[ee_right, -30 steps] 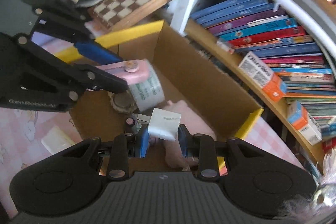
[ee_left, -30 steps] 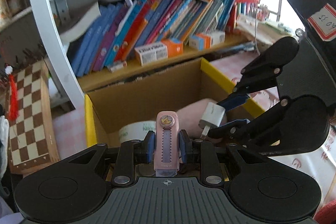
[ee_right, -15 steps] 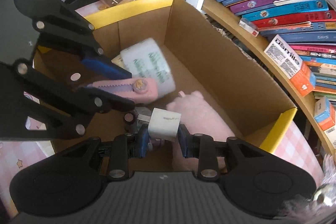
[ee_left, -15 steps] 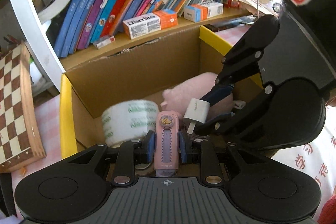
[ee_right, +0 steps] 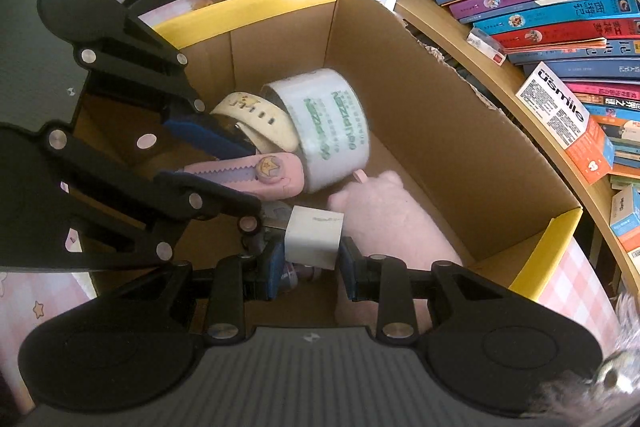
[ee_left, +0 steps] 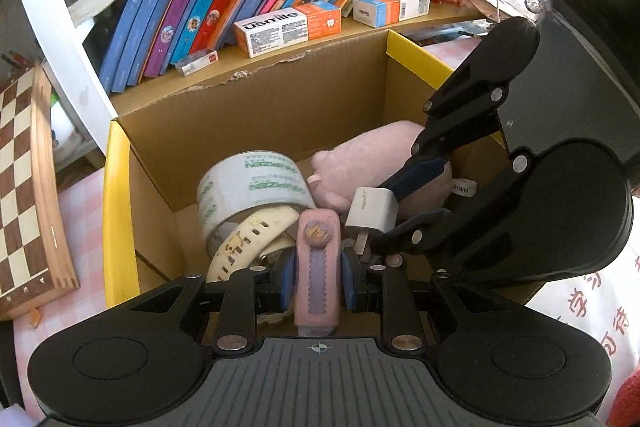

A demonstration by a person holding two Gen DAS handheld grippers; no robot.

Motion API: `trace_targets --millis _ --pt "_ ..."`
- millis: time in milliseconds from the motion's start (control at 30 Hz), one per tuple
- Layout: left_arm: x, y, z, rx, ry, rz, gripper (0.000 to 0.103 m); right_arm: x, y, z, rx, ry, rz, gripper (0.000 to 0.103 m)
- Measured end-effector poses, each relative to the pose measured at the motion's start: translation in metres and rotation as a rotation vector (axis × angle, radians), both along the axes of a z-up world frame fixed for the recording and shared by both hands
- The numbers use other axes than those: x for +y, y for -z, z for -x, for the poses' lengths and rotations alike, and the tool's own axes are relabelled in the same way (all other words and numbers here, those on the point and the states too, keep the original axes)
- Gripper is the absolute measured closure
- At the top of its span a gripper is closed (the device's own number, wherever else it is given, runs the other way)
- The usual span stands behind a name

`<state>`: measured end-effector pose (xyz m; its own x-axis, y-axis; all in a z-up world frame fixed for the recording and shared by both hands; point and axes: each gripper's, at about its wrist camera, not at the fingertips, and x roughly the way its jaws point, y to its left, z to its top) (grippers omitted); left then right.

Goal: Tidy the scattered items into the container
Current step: 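Carry the box cutter with the left tool while the right tool carries the charger into the box, then open both tools to release the cutter and charger into the box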

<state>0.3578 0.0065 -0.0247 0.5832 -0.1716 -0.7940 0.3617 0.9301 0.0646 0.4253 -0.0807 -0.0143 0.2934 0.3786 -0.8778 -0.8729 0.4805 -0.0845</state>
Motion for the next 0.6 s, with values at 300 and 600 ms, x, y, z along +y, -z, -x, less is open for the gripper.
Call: trace_targets --millis 300,600 --pt "0.001 -0.008 0.008 -0.035 -0.015 -0.005 0.074 -0.002 -0.003 0.004 0.002 0.005 -0.008 0.069" --pt "0.008 -0.028 0.025 -0.096 -0.058 0.018 0.052 -0.011 -0.02 0.01 -0.028 0.037 -0.046 0.047"
